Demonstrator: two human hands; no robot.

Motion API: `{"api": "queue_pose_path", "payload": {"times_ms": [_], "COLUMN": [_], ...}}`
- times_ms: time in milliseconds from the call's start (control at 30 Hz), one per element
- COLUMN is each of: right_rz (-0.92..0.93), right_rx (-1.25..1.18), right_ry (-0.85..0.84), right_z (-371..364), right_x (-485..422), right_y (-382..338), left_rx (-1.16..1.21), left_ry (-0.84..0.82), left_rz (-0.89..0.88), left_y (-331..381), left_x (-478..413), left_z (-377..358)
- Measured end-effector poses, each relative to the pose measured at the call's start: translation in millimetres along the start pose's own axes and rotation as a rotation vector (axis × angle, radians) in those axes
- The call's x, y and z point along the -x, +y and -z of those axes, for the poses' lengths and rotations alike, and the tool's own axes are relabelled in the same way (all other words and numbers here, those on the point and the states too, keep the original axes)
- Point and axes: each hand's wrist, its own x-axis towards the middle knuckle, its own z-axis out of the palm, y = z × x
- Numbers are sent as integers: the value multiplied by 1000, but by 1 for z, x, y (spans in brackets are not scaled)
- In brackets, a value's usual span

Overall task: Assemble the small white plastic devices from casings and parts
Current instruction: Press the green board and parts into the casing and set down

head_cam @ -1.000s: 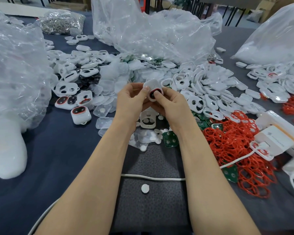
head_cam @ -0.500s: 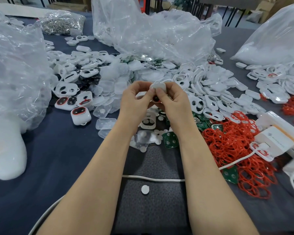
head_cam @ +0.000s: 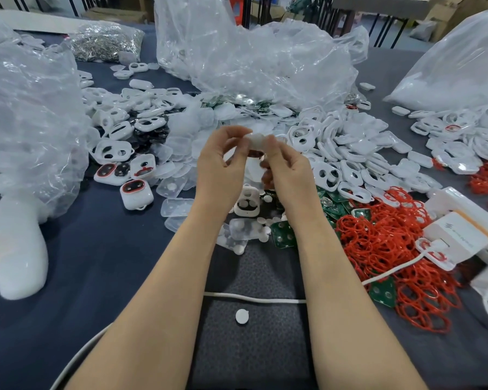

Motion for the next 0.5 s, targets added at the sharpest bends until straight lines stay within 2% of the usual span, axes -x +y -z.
{"api": "queue_pose_path", "payload": {"times_ms": [100,167,267,367,500], "right_rz": [-181,-180,-119,-124,-151], "right_rx": [-334,-446,-417,-403,-405], "right_ry": [-6,2,12,-35,-168], "right_z": [4,6,6,4,3], "right_x": [-2,-3,-4,-3,-1], "right_y": [-4,-3,-1,0,1], "left_rx": [-25,-24,86,238,154], "left_ry": [-108,-91,-26,-29,-136], "left_rz": [-42,13,150,284,247], "left_y": [1,0,-5,-6,-6], "left_x": [2,1,-1,-2,2], "left_z": [-3,-4,-3,-3,-9]}}
